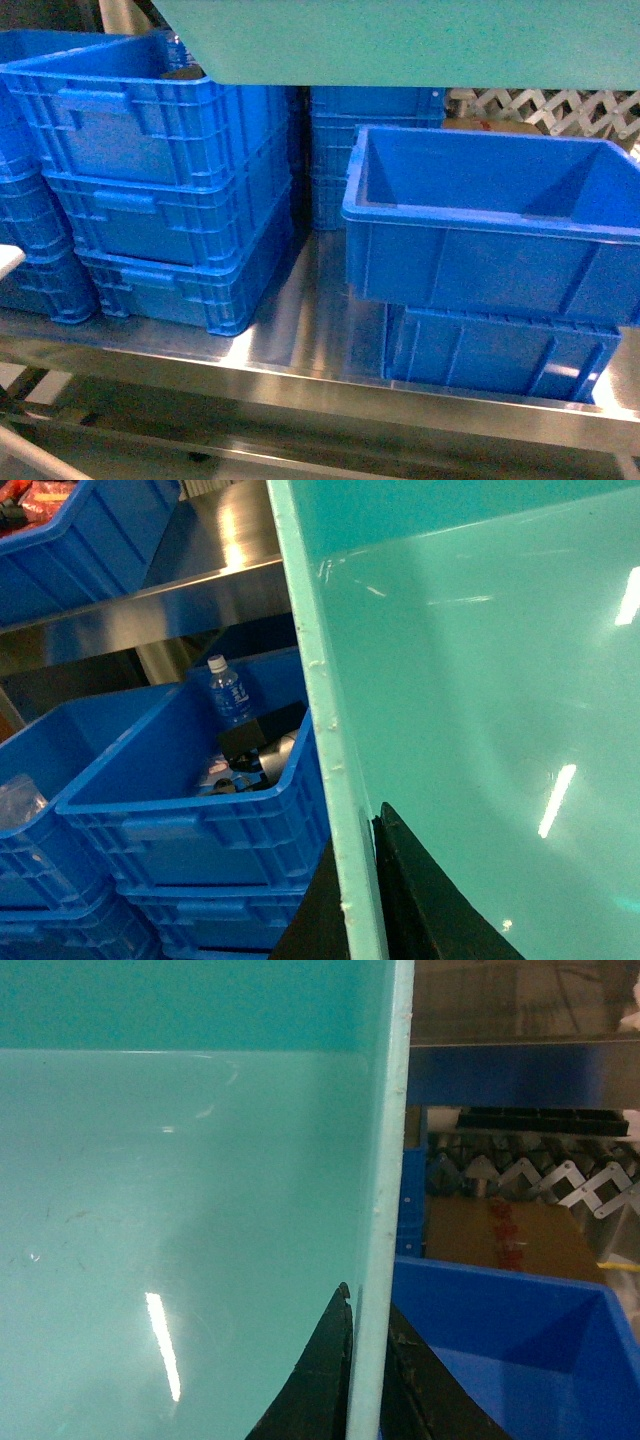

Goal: Stack blue boxes stably on right

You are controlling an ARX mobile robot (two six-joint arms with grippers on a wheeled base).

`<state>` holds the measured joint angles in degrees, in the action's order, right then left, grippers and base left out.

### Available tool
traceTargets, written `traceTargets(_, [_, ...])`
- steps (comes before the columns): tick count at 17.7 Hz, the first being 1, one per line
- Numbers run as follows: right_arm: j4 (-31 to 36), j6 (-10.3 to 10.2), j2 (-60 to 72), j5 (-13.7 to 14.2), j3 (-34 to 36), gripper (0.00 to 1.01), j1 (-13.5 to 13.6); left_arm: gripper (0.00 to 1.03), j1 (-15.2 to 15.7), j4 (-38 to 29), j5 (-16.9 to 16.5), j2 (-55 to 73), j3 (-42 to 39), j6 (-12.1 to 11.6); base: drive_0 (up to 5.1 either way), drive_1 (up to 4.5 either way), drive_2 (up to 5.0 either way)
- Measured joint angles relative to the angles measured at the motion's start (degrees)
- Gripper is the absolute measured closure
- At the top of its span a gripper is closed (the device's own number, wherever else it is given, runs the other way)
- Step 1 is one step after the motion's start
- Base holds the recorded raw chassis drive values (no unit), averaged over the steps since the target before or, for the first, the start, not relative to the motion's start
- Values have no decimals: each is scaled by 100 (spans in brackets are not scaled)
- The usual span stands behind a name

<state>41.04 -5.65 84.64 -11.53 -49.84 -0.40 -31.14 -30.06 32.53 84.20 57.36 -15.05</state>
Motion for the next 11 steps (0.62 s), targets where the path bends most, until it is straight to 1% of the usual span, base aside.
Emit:
traceTargets(7, [24,-11,-17,-2,0,94,2,101,-7,-20,9,-37,-7,-7,304,-555,-191])
traceTargets(9, [-2,-11,-26,-2,0,95,-26,101,-22,-15,2,-33,-7,-7,0,415,-415])
traceTargets(11, [17,-13,-26,-2,0,95,4,101,-4,-20,11,-33,-7,-7,-25,399,-450])
